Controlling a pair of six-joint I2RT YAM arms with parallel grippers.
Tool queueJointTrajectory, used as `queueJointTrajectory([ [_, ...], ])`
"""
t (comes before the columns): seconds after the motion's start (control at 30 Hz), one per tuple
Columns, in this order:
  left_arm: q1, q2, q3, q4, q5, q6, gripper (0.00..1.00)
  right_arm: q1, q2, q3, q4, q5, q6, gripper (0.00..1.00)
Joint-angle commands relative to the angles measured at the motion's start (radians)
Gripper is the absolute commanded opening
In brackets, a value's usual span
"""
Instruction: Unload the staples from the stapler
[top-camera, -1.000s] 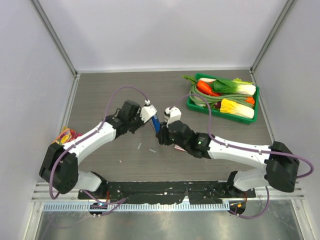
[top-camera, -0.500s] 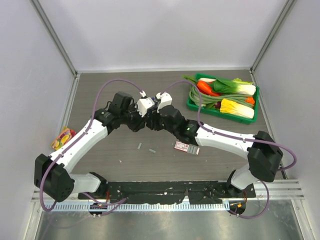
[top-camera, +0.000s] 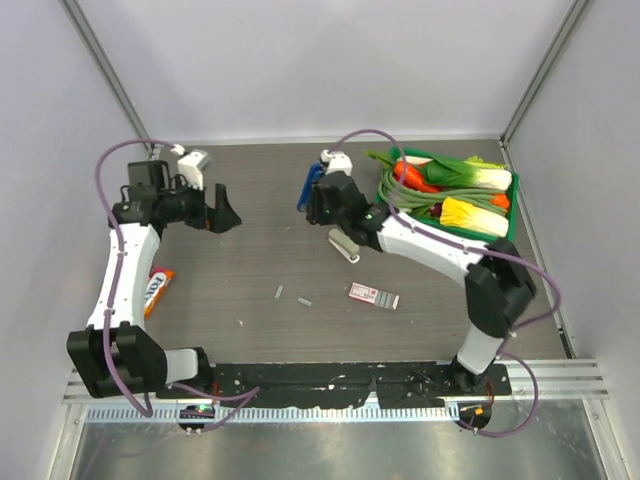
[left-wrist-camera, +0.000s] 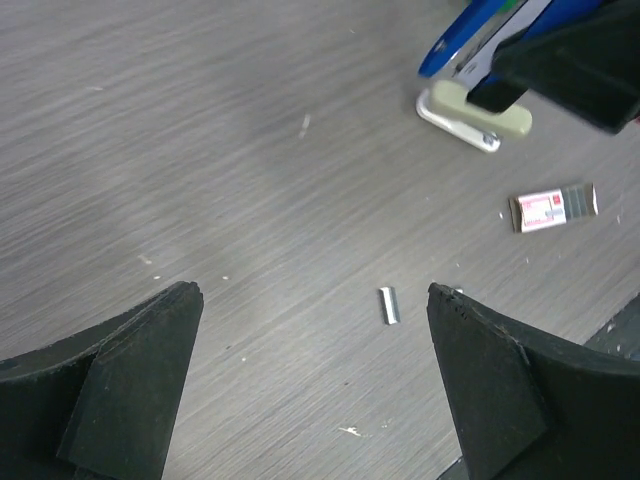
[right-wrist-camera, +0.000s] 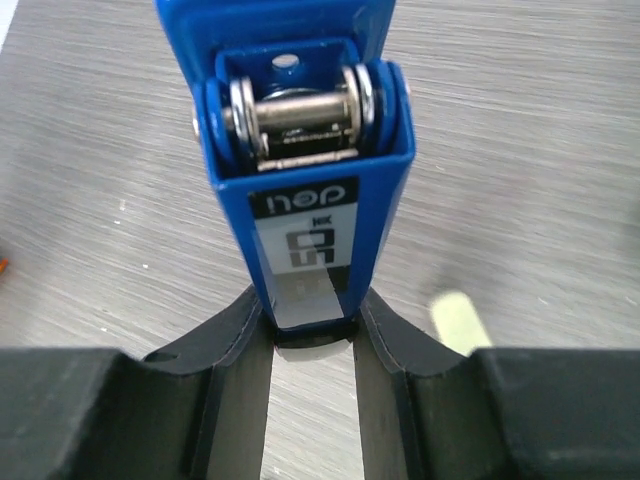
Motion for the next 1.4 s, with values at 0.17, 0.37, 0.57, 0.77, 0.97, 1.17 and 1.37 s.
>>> queueJointTrajectory([
  [0.17,0.21,-0.069,0.103,-0.022,0.118,-0.039,1.0,0.075,0.494,0.741,-0.387,-0.214,-0.076,0.01],
  [0.37,0.318,-0.055,0.129,-0.039,0.18,-0.05,1.0,0.127,0.841,1.334,-0.662,-0.272,-0.079,0.01],
  [0.57,0.353,-0.018,0.094,-0.059,0.217,-0.014,1.0,0.129,0.829,1.194,-0.603,-0.321,-0.001,0.01],
  [0.77,0.353,-0.015,0.053,-0.045,0.217,-0.005,1.0,0.135,0.78,1.07,-0.538,-0.303,0.004,0.01],
  [0.97,0.354,-0.023,0.025,-0.053,0.214,0.018,1.0,0.149,0.795,1.076,-0.448,-0.228,0.018,0.01],
  [1.17,0.354,-0.034,0.008,-0.076,0.194,0.059,1.0,0.183,0.843,1.096,-0.357,-0.192,0.047,0.07],
  [1.37,0.353,-0.02,-0.009,-0.076,0.2,0.064,1.0,0.189,0.816,1.002,-0.225,-0.189,0.113,0.5],
])
